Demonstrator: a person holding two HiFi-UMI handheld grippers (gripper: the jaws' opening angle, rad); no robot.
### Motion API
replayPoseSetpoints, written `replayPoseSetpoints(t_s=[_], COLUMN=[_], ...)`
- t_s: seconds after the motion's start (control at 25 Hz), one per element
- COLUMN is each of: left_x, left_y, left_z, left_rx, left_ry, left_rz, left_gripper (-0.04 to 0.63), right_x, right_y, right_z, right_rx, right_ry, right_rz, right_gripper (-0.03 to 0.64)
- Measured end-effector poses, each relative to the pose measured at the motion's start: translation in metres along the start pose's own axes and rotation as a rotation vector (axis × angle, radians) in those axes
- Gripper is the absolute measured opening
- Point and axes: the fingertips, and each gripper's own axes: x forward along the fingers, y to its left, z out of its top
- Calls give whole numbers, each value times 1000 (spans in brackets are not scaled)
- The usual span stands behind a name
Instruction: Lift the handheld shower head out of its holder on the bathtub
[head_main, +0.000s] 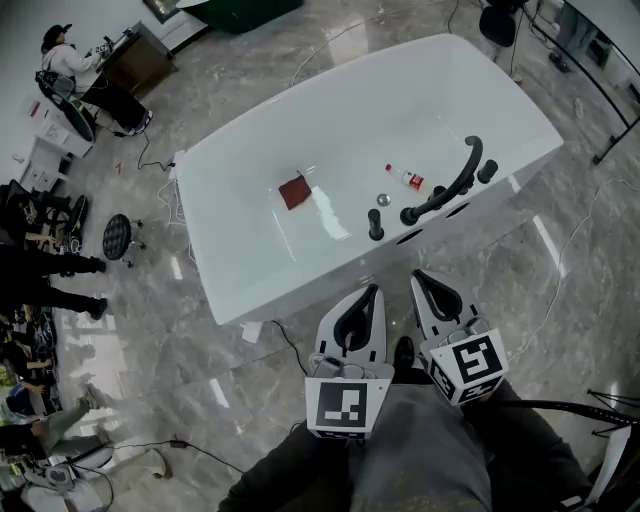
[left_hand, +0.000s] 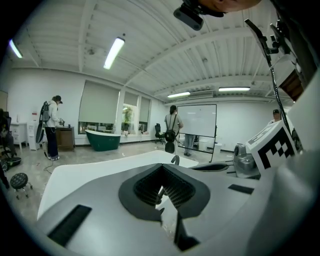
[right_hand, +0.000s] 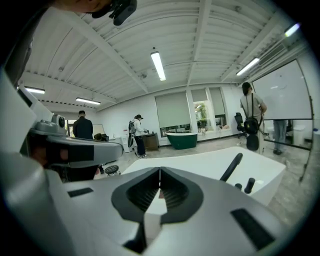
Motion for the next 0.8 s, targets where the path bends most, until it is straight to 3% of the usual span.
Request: replayPoseSetpoints(t_s=[0.8], left_x=[98], left_y=[91], left_z=[8], left_rx=[-36], left_ry=[35], left_rz=[-60], left_gripper=[3], right_x=[120], right_y=[-30], right_z=[20], right_rx=[18], right_ry=[28], right_rz=[-33], right_gripper=[3])
